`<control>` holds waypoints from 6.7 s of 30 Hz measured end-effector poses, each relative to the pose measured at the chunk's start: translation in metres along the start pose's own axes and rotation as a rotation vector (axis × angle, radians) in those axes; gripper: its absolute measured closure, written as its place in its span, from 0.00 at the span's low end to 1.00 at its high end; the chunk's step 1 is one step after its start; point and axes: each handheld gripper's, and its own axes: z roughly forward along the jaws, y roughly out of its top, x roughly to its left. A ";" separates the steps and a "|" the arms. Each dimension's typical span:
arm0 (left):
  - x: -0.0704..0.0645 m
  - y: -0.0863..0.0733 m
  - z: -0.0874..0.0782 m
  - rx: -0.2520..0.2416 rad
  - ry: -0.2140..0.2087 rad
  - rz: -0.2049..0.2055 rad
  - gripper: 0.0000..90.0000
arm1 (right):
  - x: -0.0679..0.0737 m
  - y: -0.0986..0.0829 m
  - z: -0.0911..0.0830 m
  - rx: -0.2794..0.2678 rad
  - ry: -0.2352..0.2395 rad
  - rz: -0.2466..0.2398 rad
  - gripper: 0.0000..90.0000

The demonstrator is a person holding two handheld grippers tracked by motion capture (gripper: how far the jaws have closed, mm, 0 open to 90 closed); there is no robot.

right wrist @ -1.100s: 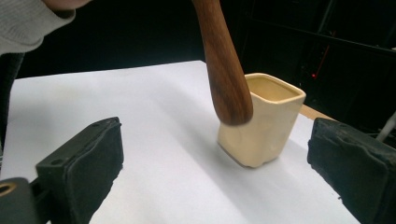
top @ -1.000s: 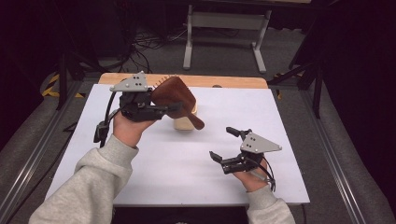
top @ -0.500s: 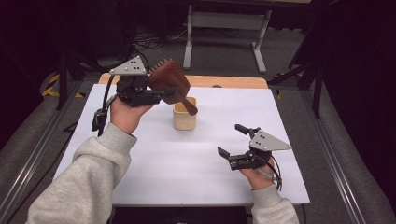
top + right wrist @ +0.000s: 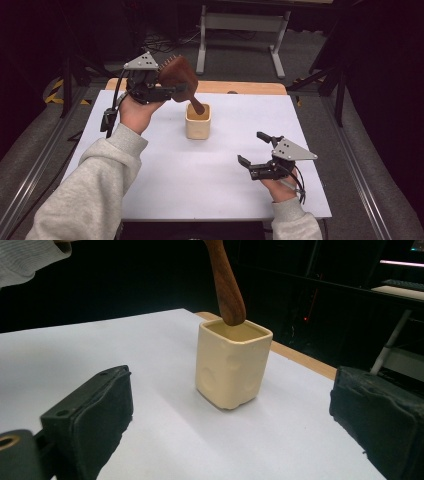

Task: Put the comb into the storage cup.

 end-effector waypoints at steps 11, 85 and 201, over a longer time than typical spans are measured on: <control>0.016 -0.005 0.014 0.027 0.035 -0.042 0.62 | -0.002 -0.001 -0.001 -0.006 -0.008 0.007 0.05; 0.030 -0.057 0.071 0.203 -0.049 -0.205 0.57 | -0.001 -0.002 0.001 -0.001 0.014 0.011 0.06; -0.023 -0.248 -0.085 -0.086 0.052 -0.126 0.00 | -0.015 -0.054 -0.018 0.095 0.021 0.091 0.04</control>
